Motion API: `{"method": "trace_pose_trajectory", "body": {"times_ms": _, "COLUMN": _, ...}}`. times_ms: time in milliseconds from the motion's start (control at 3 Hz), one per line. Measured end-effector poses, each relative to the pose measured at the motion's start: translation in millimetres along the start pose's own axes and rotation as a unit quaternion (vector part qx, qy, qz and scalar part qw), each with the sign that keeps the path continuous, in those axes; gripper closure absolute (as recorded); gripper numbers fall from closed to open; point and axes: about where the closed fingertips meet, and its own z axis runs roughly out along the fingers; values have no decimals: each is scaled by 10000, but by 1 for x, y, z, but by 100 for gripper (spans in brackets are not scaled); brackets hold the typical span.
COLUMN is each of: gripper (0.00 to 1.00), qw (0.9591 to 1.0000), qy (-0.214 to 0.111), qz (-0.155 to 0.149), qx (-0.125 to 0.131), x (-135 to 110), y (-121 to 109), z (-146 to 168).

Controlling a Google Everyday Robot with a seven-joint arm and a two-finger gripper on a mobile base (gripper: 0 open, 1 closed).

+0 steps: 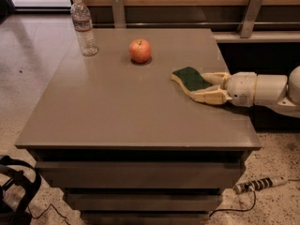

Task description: Pick sponge

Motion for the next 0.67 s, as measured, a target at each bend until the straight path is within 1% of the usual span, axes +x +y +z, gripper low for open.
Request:
{"method": "trace_pose_trajectory", "body": {"times_ms": 333, "gripper": 100, "qw": 10000, "qy": -3, "qz": -3, "qx": -23, "x": -1, "y": 1, "z": 2}}
{"method": "trace_pose_trajectory", "body": {"times_ms": 667, "gripper": 100, "qw": 10000, "qy": 18, "qz": -31, "qx": -74, "x": -7, "y": 1, "z": 4}}
